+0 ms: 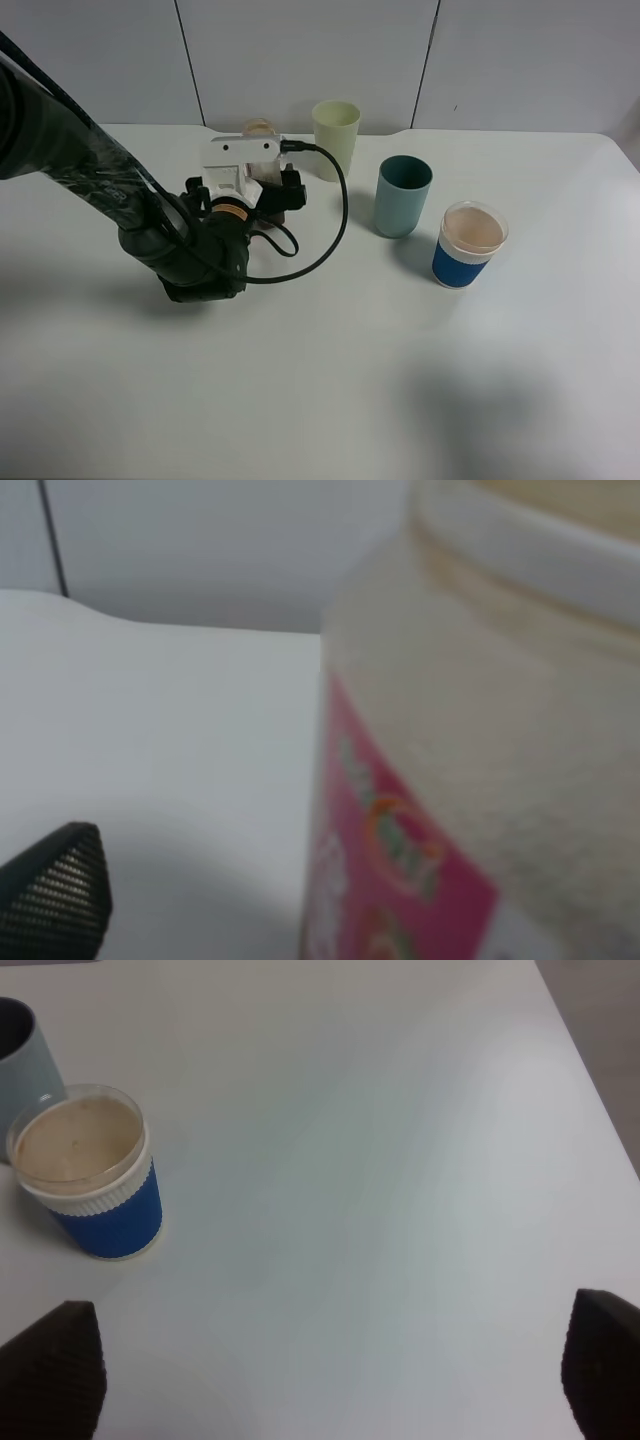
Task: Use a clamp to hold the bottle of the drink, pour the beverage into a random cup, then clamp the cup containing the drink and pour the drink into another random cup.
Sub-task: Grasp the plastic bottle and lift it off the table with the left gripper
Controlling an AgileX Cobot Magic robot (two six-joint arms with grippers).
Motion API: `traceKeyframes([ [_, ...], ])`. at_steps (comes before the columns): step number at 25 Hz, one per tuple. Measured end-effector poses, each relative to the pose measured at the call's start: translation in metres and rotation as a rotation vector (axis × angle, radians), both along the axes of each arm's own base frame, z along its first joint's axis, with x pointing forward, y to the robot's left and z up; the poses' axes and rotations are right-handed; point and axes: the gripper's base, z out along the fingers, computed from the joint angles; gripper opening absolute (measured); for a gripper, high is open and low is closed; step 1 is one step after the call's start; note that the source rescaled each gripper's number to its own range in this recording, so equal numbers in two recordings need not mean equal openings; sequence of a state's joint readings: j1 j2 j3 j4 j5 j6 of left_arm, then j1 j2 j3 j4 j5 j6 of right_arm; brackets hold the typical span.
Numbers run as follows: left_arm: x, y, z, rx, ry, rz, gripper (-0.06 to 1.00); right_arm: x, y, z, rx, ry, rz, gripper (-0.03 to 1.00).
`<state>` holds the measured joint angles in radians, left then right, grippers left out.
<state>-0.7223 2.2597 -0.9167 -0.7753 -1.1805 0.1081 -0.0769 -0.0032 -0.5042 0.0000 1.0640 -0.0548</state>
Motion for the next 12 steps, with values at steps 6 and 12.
traceKeyframes([
  [6,0.0026,0.0055,-0.0005,-0.005,0.004,0.028,0.88,0.0,0.0,0.0,0.0,0.0,0.0,0.73],
  [12,0.0026,0.005,-0.0018,-0.004,0.016,0.019,0.83,0.0,0.0,0.0,0.0,0.0,0.0,0.73],
])
